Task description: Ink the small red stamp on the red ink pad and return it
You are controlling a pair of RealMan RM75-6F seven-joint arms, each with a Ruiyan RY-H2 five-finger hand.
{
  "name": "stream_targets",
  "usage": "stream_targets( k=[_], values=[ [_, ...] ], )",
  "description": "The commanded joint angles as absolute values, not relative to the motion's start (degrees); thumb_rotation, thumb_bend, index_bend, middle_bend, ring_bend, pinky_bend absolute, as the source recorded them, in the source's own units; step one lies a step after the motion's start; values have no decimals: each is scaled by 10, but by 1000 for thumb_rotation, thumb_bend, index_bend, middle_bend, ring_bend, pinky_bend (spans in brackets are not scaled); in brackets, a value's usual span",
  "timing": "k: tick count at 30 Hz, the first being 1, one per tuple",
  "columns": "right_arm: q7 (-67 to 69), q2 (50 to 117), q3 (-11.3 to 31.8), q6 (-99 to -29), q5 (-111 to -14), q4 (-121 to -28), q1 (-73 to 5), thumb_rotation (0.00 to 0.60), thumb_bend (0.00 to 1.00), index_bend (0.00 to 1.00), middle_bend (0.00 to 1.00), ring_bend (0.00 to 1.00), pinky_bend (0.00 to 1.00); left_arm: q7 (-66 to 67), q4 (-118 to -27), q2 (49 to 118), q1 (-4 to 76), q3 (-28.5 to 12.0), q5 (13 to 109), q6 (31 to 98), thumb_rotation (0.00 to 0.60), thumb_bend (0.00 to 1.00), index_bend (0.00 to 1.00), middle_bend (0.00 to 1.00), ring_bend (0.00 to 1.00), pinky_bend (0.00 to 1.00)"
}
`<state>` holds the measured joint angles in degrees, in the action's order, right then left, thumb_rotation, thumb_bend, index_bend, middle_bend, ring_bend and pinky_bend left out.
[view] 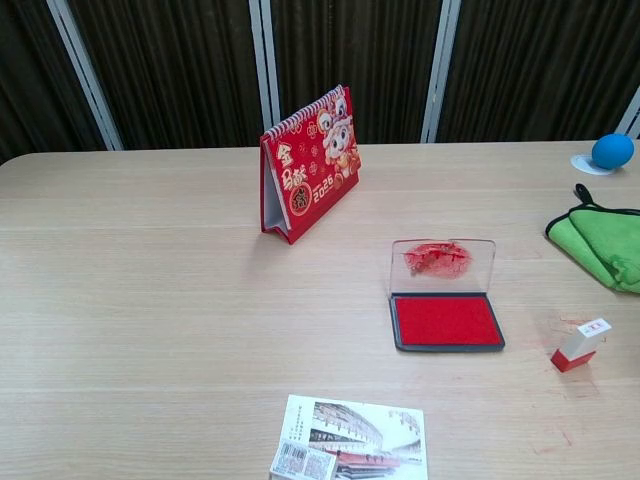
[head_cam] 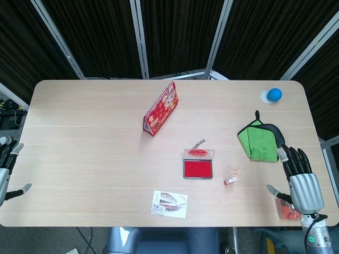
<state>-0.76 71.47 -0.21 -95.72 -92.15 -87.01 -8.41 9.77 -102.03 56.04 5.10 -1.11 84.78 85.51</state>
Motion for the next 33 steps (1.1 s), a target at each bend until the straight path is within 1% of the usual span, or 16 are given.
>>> stream_targets(
  k=[1,5,6,8,10,12,13,14,15,17,19,22,28,33],
  values=[
    [0,716,1,-949,-920,-864,-83,600,0,0,0,0,0,95,-1020,559,50,-11,849,856,600,0,0,0,0,0],
    [0,716,3,-935,-921,-861,-86,600,0,0,0,0,0,91,-1020,557,49,-11,847,853,600,0,0,0,0,0],
    [-2,717,3,-932,-922,-860,-87,600,0,0,0,12,21,90,-1020,557,49,-12,847,853,600,0,0,0,0,0],
    [-6,718,4,-916,-923,-858,-94,600,0,0,0,159,206,91,-1019,558,50,-13,845,853,600,0,0,0,0,0],
    [0,718,4,-897,-930,-858,-107,600,0,0,0,480,605,94,-1017,560,51,-15,842,850,600,0,0,0,0,0],
    [13,715,0,-867,-940,-851,-125,600,0,0,0,656,835,97,-1016,562,54,-16,837,844,600,0,0,0,0,0],
    [19,712,-3,-840,-943,-850,-138,600,0,0,1,713,906,101,-1014,564,56,-17,833,839,600,0,0,0,0,0],
    [27,709,-6,-814,-947,-851,-152,600,0,1,7,741,939,105,-1013,567,60,-19,827,833,600,0,0,0,0,0],
    [30,708,-6,-806,-949,-850,-157,600,0,9,29,772,974,107,-1012,568,61,-20,825,830,600,0,0,0,0,0],
    [37,709,-10,-772,-962,-841,-181,600,0,47,95,811,998,116,-1009,573,66,-24,813,820,600,0,0,0,0,0],
    [42,719,-14,-741,-981,-820,-206,600,0,117,172,847,1000,130,-1008,579,71,-30,795,812,600,0,0,0,0,0],
    [48,735,-23,-720,-999,-798,-222,600,0,189,233,866,1000,142,-1007,584,74,-33,783,808,600,0,0,0,0,0],
    [46,777,-32,-692,-1015,-729,-243,600,4,292,327,871,1000,164,-999,597,80,-40,756,796,600,0,0,0,0,0],
    [58,796,-39,-686,-1020,-693,-252,600,63,319,351,872,1000,173,-996,603,84,-41,747,790,600,0,0,0,0,0]
  ],
)
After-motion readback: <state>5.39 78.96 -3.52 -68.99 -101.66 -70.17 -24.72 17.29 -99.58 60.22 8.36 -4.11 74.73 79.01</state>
